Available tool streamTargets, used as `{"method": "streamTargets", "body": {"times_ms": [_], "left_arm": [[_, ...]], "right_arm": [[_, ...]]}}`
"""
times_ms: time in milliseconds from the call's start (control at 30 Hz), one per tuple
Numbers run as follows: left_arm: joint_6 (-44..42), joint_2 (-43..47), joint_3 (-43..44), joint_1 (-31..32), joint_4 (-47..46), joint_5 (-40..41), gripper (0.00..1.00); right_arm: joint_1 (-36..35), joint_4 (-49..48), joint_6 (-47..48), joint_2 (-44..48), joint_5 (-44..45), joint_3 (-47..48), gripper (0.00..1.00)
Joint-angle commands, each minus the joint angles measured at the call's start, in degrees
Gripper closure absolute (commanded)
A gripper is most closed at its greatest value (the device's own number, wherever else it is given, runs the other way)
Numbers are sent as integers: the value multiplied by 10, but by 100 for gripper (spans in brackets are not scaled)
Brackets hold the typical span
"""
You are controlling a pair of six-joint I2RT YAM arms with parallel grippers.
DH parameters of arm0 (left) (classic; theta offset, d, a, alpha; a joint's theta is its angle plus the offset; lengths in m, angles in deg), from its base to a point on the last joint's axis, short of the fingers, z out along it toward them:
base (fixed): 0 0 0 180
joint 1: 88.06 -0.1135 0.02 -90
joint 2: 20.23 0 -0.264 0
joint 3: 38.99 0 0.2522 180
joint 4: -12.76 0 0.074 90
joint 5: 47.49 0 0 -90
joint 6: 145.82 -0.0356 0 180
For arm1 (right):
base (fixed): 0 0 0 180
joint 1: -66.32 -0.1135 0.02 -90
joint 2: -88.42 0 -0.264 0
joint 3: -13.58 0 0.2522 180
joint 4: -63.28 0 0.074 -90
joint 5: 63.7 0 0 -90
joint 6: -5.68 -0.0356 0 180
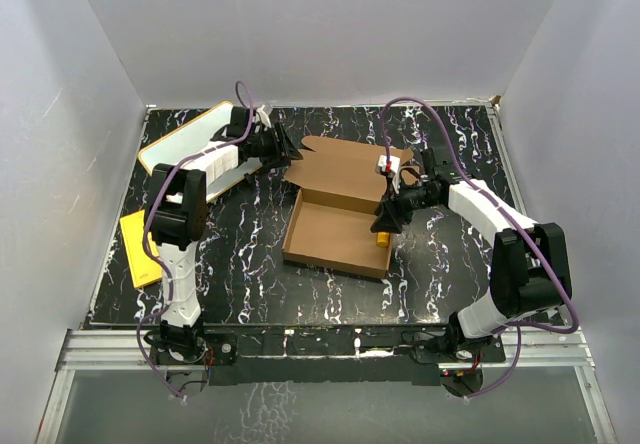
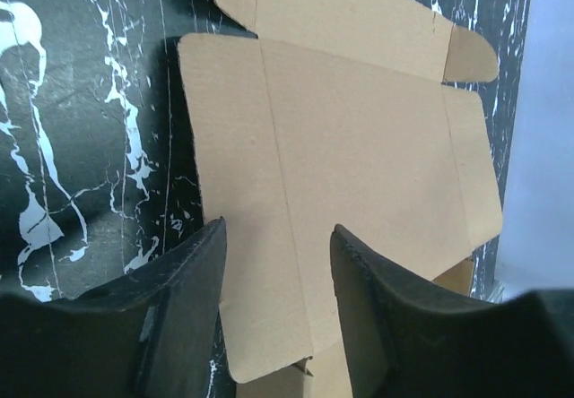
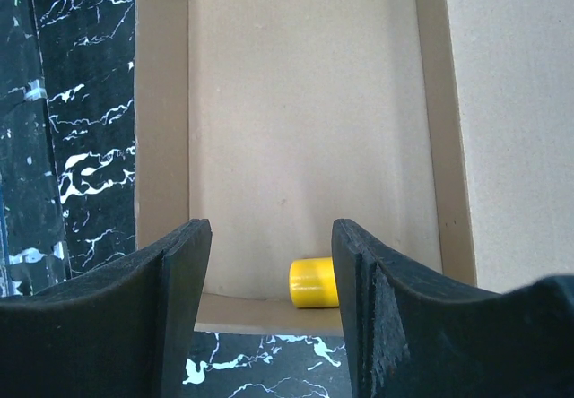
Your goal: Fold the paper box
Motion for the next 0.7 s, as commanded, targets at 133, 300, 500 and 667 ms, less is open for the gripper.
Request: {"method": "streamTargets", "body": {"times_ms": [133,300,500,667], "left_arm": [[34,50,-87,2,-94,-25,73],[13,115,-167,2,-155,5,89],[-23,202,-276,1,-231,31,100],[-43,283,-358,2,-286,61,100]], "right_arm": [[20,-43,-31,22,-39,2,39],[39,-57,-55,23,-54,-1,38],[56,-69,-71,25,-77,-6,38],[70,-86,-91,23,-96,-11,38]]}}
